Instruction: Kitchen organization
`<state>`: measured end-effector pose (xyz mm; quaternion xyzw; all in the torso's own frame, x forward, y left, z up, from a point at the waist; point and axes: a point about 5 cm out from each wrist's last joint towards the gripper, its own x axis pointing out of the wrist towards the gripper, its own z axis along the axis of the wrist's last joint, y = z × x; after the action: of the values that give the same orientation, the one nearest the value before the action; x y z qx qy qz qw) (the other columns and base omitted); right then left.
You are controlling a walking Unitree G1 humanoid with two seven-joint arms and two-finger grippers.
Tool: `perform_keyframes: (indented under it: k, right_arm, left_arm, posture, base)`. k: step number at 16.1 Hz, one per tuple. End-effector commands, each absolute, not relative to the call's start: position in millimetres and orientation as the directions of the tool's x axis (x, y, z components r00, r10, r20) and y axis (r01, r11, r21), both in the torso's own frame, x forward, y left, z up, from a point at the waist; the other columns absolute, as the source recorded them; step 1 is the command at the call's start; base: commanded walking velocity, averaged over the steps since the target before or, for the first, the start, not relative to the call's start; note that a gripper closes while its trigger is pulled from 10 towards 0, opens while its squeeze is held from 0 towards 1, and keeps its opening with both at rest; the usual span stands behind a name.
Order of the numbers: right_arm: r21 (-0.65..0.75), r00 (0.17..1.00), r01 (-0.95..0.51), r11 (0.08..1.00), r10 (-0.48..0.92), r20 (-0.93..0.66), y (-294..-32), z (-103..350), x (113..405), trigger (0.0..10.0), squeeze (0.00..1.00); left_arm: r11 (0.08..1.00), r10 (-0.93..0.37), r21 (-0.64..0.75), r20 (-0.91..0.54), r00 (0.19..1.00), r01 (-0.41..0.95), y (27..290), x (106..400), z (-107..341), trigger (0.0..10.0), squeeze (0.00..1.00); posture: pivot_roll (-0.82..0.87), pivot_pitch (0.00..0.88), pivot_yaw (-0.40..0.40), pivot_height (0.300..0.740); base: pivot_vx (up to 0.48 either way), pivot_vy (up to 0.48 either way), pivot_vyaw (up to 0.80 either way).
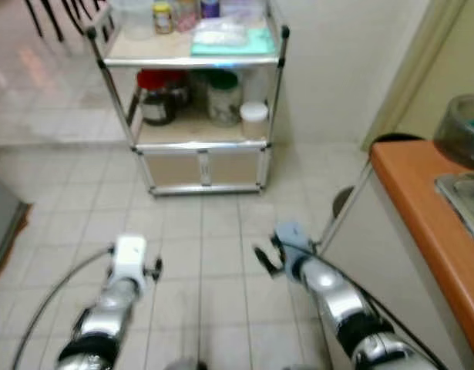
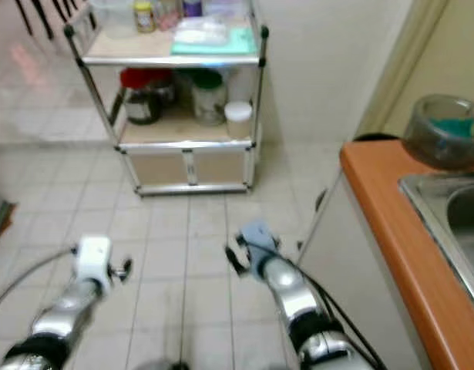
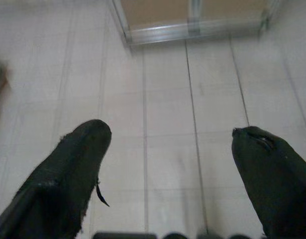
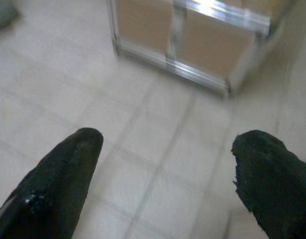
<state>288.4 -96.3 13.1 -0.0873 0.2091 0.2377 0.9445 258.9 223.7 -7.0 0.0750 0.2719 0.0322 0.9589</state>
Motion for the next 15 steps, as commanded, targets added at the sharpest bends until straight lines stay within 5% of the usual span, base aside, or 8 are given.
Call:
perform_keyframes:
  k: [1, 6, 9, 15]
  right_arm:
    - [-0.06, 0.804, -0.501, 0.863, 0.438, -0.401, -91.5, 21.3, 289.2, 10.0, 1.0]
    - [0.015, 0.834, -0.549, 0.835, 0.549, -0.05, -66.1, 110.4, 281.3, 10.0, 1.0]
    - [0.077, 0.916, -0.402, 0.913, 0.399, 0.049, -82.1, 151.8, 287.0, 10.0, 1.0]
    - [0.122, 0.973, -0.23, 0.965, 0.231, 0.01, -108.9, 155.5, 251.8, 10.0, 1.0]
  left_arm:
    - [0.987, 0.078, 0.16, -0.48, 0.874, 0.0, 222.7, 262.1, 2.6, 10.0, 0.0]
    - [0.993, -0.039, 0.099, -0.182, 0.983, 0.058, 192.9, 265.2, 81.5, 10.0, 0.0]
    - [0.993, -0.083, 0.081, -0.098, 0.992, 0.091, 176.4, 266.1, 107.7, 10.0, 0.0]
    - [0.986, -0.117, 0.108, -0.093, 0.989, 0.126, 170.0, 258.4, 121.7, 10.0, 0.0]
  posture:
    - [0.0, 0.0, 0.093, 0.74]
    - [-0.03, 0.0, 0.125, 0.74]
    - [-0.04, 0.0, 0.119, 0.74]
    - [-0.12, 0.0, 0.136, 0.74]
  base:
    - [0.0, 0.0, 0.0]
    - [0.0, 0.0, 0.0]
    - [0.0, 0.0, 0.0]
    - [0.0, 0.4, 0.0]
